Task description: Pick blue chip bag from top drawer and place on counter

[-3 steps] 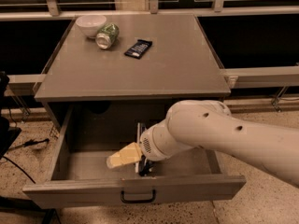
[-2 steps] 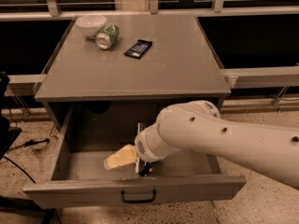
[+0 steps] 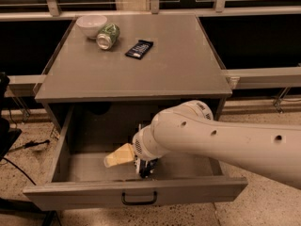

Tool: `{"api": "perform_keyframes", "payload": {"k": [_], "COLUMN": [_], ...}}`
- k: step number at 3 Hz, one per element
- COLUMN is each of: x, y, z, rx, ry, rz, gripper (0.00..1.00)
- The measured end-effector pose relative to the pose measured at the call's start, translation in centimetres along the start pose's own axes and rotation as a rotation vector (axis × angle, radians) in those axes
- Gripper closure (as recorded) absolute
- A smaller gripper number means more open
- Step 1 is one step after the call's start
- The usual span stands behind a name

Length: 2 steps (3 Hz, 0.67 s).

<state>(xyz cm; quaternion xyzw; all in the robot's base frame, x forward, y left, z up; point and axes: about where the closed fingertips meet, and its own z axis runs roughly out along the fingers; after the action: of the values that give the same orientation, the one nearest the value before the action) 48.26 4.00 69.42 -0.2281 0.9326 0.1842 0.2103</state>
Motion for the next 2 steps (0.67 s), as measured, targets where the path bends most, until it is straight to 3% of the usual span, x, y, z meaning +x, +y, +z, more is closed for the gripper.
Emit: {"api": "perform_keyframes", "payload": {"k": [2], "x": [-1.09], "y": [-1.46], "z": [1.4], "rx": [0.042], "ry": [-0.022], "rz": [-0.008], "gripper": [0.0]}}
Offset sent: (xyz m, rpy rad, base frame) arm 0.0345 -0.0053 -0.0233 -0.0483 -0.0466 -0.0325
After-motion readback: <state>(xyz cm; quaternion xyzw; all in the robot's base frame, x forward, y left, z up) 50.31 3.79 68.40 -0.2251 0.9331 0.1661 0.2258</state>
